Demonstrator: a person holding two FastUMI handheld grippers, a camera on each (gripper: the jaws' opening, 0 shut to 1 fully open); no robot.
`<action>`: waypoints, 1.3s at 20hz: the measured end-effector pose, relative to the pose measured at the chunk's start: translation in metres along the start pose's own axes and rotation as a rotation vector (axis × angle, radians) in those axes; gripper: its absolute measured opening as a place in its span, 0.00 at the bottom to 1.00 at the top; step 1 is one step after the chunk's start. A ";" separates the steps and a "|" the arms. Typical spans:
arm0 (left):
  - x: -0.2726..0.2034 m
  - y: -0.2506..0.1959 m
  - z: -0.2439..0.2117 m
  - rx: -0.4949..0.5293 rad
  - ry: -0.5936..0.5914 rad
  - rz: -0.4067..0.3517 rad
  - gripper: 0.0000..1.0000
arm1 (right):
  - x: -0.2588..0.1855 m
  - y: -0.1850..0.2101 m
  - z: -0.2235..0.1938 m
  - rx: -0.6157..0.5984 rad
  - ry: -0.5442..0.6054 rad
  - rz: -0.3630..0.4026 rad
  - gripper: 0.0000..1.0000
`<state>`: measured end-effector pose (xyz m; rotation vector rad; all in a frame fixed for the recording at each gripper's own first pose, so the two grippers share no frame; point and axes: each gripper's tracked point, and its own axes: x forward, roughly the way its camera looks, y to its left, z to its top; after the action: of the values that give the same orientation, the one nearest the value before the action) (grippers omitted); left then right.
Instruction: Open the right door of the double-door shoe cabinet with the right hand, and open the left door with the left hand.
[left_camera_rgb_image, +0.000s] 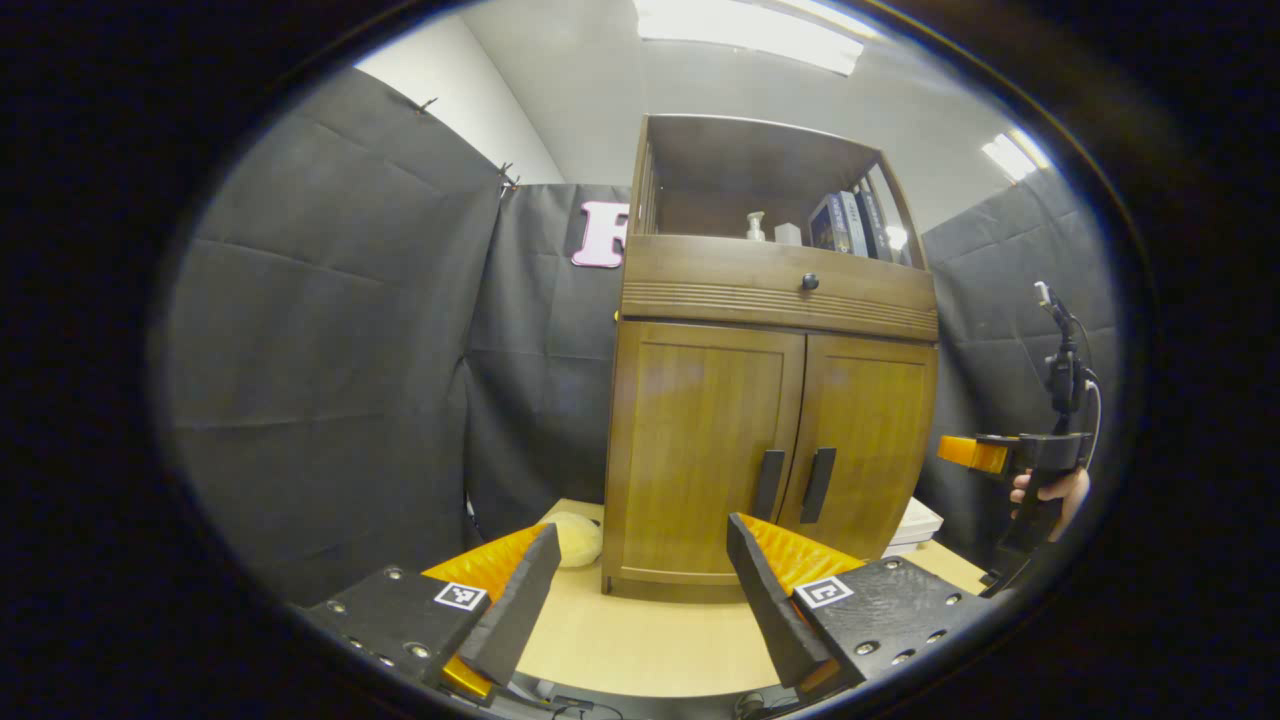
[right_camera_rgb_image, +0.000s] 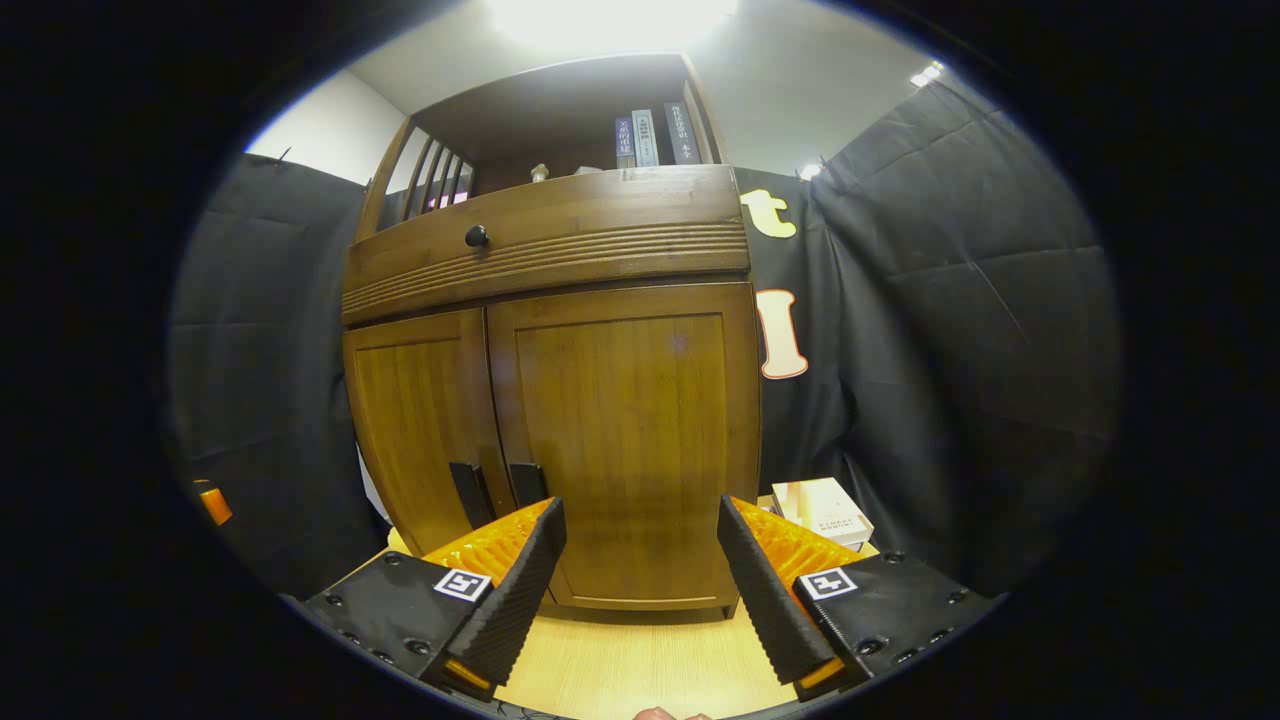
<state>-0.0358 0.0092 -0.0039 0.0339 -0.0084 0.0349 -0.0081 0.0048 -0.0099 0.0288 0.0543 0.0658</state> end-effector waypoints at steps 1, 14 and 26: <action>0.003 -0.001 -0.001 0.003 -0.001 -0.001 0.96 | 0.000 0.001 0.000 0.006 0.004 -0.001 0.96; -0.005 -0.003 -0.043 -0.025 0.078 0.014 0.96 | 0.010 0.017 -0.003 -0.015 -0.019 0.130 0.92; -0.001 0.008 -0.061 -0.045 0.151 0.096 0.96 | 0.028 0.024 -0.019 -0.047 0.026 0.143 0.98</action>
<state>-0.0366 0.0193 -0.0646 -0.0140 0.1400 0.1327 0.0175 0.0312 -0.0296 -0.0148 0.0768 0.2101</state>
